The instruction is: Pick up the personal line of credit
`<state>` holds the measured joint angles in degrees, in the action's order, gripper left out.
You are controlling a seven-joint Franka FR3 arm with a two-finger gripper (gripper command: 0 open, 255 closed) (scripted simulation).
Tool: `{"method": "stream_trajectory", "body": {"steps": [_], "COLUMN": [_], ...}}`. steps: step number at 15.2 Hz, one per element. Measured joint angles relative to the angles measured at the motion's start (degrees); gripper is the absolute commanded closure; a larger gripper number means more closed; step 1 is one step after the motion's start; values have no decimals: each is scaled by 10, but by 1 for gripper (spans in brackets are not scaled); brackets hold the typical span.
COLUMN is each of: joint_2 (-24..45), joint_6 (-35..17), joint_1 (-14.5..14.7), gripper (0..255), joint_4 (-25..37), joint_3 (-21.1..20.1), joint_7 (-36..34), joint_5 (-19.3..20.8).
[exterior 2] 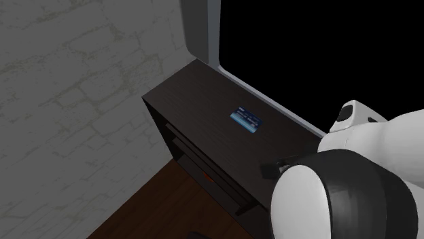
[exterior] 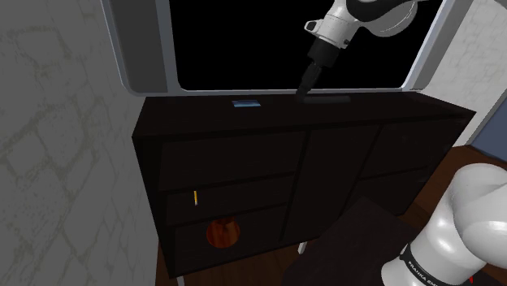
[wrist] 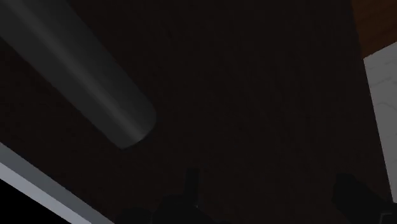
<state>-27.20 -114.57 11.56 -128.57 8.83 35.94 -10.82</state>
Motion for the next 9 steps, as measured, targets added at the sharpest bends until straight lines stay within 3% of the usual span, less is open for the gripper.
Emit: {"method": "stream_trajectory", "body": {"steps": [9], "joint_2": [160], "joint_6": [-48], "joint_1": [87], "gripper": [0], "joint_4": [132], "joint_3": [44], "joint_7": [232], "joint_5": [-130]}}
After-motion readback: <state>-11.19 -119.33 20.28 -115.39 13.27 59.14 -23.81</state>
